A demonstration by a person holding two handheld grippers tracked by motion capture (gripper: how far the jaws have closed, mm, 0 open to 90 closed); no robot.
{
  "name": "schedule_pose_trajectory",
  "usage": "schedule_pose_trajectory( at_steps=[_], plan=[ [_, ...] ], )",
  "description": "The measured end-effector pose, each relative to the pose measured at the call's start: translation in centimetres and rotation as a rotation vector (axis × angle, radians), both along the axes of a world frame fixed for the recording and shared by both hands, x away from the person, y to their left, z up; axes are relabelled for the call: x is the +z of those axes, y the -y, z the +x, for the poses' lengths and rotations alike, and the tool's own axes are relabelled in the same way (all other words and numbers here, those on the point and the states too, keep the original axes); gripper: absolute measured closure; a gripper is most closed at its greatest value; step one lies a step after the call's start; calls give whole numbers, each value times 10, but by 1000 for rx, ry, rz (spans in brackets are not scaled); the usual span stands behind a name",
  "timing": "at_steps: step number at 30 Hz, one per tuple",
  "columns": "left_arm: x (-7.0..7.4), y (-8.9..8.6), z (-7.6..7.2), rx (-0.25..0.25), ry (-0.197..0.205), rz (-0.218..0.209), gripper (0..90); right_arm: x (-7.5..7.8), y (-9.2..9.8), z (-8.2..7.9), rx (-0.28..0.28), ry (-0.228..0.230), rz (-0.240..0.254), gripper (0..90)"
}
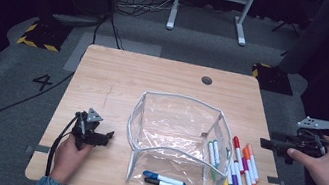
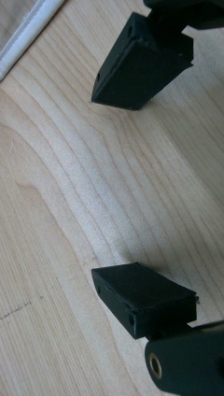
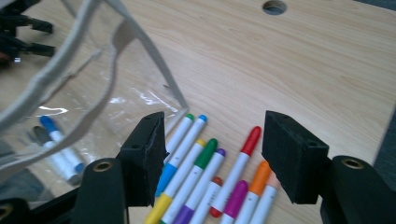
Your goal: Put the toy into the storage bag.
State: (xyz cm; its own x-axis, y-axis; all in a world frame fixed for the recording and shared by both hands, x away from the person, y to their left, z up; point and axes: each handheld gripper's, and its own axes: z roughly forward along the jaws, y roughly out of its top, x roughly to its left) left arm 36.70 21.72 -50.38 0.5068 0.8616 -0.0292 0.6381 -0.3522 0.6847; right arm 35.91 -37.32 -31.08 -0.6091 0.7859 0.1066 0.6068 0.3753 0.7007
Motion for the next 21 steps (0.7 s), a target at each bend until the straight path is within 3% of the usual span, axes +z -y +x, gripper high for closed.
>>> schedule_pose_trajectory(
  at_steps=[10,21],
  plan=[
    [0,0,0,1,-1,1,150,-50,23,3,-95,-48,-15,439],
    [0,0,0,0,-2,-1,149,-109,30,0,-138,-118,-46,494]
  ],
)
